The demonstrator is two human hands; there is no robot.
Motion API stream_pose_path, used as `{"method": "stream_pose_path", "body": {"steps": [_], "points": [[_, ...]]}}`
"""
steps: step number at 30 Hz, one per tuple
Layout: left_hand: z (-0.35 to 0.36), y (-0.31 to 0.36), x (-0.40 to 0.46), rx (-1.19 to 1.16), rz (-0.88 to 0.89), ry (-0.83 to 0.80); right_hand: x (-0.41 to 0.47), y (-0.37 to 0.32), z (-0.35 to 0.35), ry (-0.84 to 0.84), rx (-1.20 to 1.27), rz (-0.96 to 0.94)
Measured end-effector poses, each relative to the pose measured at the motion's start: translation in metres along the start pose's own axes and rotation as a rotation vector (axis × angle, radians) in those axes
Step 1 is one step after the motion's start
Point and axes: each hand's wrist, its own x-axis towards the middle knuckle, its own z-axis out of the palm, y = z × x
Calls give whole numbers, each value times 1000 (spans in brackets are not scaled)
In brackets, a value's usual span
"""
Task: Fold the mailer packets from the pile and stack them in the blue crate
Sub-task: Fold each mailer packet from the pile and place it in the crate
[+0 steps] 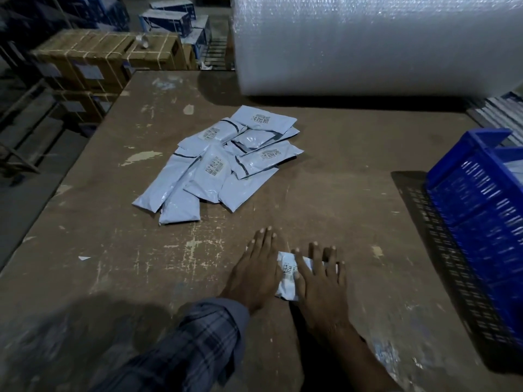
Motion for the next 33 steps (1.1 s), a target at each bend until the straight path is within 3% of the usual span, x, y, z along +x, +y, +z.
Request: {"method": "stream_pose_path", "body": {"steps": [5,13,19,22,26,29,33], "points": [[3,4,-10,41,69,-24,38,4,2,-45,-9,4],[8,2,-10,-7,-15,-37,5,24,-12,-44,149,-97],[1,25,-8,-139,-74,-14,-20,37,-52,-56,184,67],[-3,47,1,-284,-106,-25,-27,56,-71,-48,188,102],[-31,94,19,-701,-169,-21,-28,93,-118,19,145,111],[-55,130,42,-760,-128,-58,-30,125,-154,7,92,150],[-81,179,68,-804,-3,61,-43,163,-208,94,69,179]]}}
